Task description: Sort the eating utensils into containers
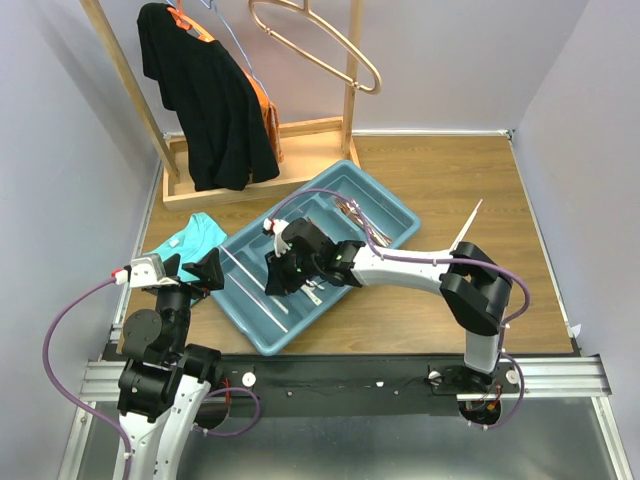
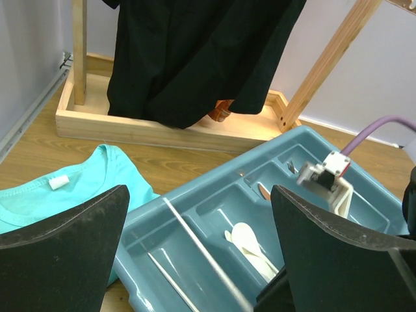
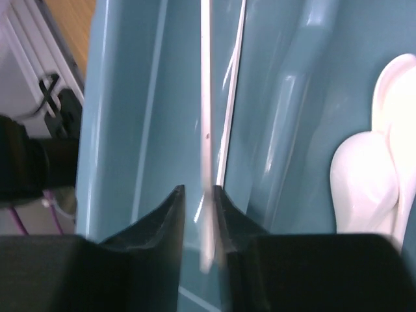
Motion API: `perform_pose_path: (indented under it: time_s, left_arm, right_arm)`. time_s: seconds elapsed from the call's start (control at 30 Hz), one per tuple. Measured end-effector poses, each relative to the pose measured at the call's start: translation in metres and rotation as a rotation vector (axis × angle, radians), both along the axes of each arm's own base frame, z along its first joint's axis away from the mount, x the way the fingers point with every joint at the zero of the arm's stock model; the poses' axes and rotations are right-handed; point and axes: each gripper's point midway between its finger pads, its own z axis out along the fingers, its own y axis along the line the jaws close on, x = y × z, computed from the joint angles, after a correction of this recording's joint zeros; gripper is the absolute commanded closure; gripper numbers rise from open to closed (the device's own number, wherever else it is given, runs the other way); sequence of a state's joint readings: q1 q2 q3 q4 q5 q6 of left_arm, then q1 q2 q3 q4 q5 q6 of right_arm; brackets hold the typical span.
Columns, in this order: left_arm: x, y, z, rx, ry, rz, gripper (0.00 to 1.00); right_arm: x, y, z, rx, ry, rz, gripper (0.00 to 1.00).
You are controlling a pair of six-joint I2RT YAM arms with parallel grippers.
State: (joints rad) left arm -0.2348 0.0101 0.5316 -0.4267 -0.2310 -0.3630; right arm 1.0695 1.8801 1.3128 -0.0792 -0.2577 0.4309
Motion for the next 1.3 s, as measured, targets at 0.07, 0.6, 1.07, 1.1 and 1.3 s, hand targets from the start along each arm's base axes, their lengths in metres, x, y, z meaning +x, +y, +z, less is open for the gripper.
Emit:
perform_pose_path:
  time_s: [0.07, 0.6, 1.07, 1.1, 1.3]
  left_arm:
    - [0.0, 0.0, 0.0, 0.0, 0.0, 0.0, 0.01]
    - [0.0, 0.0, 0.0, 0.0, 0.0, 0.0, 0.01]
    - [0.0, 0.0, 0.0, 0.0, 0.0, 0.0, 0.01]
    - [0.0, 0.0, 0.0, 0.0, 0.0, 0.0, 0.01]
    - [0.0, 0.0, 0.0, 0.0, 0.0, 0.0, 0.01]
  right_arm:
    - [-0.007, -0.001, -0.006, -0.021, 0.02, 0.01, 0.53]
    - [0.071, -0.093, 0.066, -0.116, -0.225, -0.406, 0.35]
    - [0.152, -0.384, 0.037, -0.297, -0.163, -1.246, 0.35]
    - [0.15, -0.399, 0.032, -0.312, -0.156, -1.284, 0.35]
    - [0.137, -0.458, -0.002, -0.4, -0.086, -1.428, 0.37]
